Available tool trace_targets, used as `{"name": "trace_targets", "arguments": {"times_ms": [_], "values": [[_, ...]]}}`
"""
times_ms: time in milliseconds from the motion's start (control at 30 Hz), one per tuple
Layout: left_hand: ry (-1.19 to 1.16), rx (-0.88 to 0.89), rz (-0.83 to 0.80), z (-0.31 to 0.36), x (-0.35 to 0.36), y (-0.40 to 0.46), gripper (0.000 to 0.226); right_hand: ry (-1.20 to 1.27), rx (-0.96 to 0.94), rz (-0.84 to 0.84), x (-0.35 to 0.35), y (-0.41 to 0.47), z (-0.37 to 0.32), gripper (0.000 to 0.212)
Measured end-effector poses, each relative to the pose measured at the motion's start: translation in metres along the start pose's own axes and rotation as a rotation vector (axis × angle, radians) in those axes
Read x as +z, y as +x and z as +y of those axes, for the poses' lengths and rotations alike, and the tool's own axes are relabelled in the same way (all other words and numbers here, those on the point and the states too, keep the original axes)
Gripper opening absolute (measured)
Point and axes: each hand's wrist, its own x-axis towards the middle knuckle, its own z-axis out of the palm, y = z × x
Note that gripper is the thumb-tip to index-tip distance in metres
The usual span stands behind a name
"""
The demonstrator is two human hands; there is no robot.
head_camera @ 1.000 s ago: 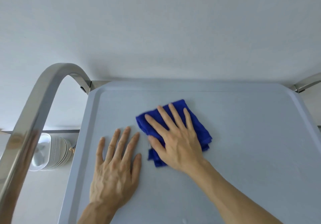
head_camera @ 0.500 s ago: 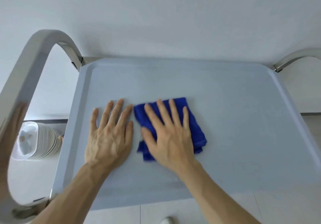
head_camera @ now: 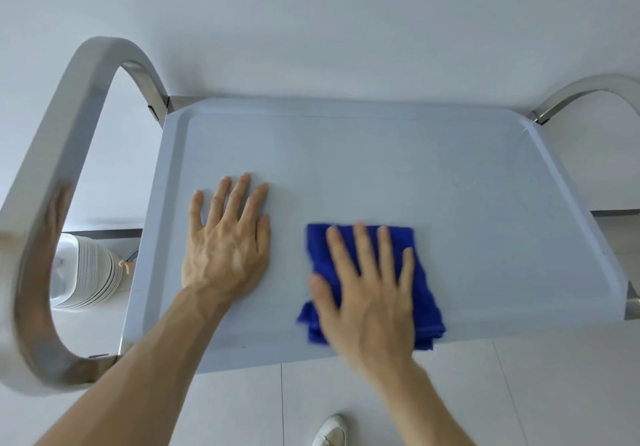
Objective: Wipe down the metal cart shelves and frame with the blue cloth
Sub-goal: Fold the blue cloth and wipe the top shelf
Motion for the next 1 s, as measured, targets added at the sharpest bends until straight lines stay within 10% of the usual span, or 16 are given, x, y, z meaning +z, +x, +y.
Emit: {"name": "trace_targets", "arguments": {"times_ms": [233,400,700,833,1000], "values": [[0.001,0.001,0.000,0.000,0.002,0.000,0.053,0.078,-0.473,0.022,-0.006,-0.048,0.046,0.059],[0.004,0.004,0.011,0.000,0.004,0.000,0.054,-0.019,-0.432,0.042,-0.013,-0.042,0.103,0.058],[0.018,-0.002,0.011,-0.001,0.004,-0.001,0.054,0.104,-0.200,0.045,0.002,-0.044,-0.008,0.059],[0.005,-0.004,0.031,0.002,0.003,-0.001,0.055,0.071,-0.376,-0.031,-0.009,-0.042,0.054,0.057],[0.004,-0.007,0.037,0.002,0.006,-0.002,0.055,-0.022,-0.155,-0.112,-0.028,-0.014,0.142,0.058]]}}
